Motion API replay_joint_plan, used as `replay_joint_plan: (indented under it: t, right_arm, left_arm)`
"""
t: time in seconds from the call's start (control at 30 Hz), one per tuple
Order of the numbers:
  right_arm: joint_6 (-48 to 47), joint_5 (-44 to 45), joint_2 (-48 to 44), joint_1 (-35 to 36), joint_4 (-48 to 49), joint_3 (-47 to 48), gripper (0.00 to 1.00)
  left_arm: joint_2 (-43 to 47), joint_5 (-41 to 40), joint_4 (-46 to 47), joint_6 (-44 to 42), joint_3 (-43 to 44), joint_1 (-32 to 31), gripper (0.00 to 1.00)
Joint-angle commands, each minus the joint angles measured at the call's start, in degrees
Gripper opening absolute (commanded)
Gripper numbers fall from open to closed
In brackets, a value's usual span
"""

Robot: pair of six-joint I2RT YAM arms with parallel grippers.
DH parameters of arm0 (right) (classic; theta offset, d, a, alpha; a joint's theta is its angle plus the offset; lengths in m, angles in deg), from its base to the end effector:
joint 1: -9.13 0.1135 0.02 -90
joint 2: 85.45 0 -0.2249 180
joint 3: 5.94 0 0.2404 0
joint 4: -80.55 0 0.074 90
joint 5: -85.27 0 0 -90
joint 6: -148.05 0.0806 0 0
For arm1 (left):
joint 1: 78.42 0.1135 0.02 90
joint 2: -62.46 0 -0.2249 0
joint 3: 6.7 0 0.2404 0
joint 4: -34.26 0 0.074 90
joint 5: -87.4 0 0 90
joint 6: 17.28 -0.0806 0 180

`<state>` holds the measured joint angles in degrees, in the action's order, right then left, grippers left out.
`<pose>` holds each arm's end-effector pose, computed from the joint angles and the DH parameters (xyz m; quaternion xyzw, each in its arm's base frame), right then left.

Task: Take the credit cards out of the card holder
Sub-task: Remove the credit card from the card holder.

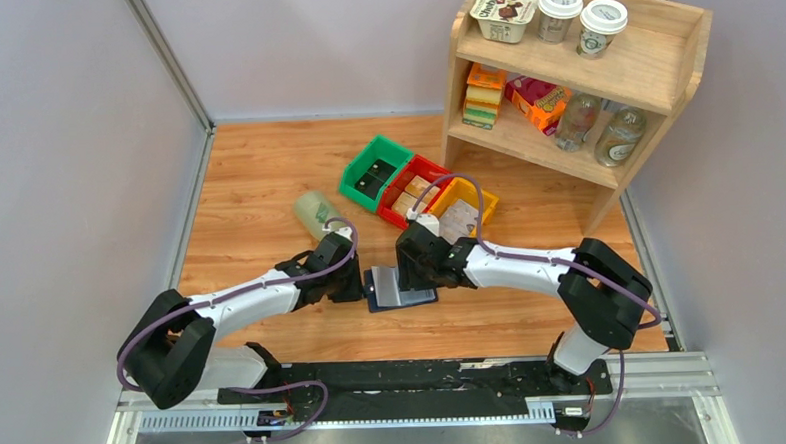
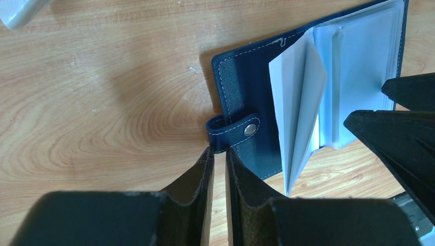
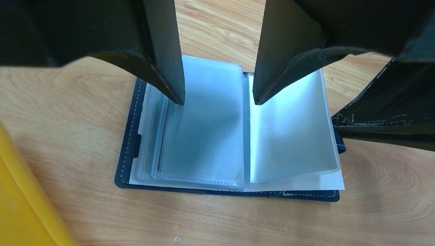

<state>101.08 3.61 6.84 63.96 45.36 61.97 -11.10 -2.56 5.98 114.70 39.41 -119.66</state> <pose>0.1972 0.2596 0.1064 -0.0799 0.9593 0.1512 0.2249 0.1930 -0.1693 0.0906 -0.0061 0.9556 -0.1959 0.2201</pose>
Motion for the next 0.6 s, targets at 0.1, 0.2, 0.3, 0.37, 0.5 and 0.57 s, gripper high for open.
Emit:
replay_joint_plan:
  t: [0.1, 0.2, 0.3, 0.37, 0.5, 0.57]
  right_arm:
    - [-0.7, 4.8, -0.4, 0.1, -2.5, 3.1, 0.55]
    - [-1.3, 5.3, -0.2, 0.1, -2.9, 3.6, 0.55]
    - [-1.3, 5.2, 0.7, 0.1, -3.4, 3.9, 0.55]
    - [-1.2, 5.0, 1.1, 0.2, -3.0, 3.7, 0.55]
    - [-1.0, 6.1, 2.4, 0.1, -3.7, 3.9, 0.56]
    - [-1.2, 5.9, 2.7, 0.2, -3.7, 3.9, 0.56]
  left_arm:
    - [-0.8, 1.5, 1.7, 0.7, -0.3, -0.2, 0.19]
    - [-1.1, 1.7, 1.9, 0.7, -0.1, -0.2, 0.19]
    - [-1.4, 1.9, 2.1, 0.7, 0.1, -0.2, 0.18]
    - [-1.6, 2.0, 2.1, 0.7, 0.2, -0.2, 0.18]
    - [-1.9, 2.2, 2.3, 0.6, 0.2, -0.2, 0.17]
    - [-1.8, 2.3, 2.4, 0.5, 0.2, -0.2, 0.17]
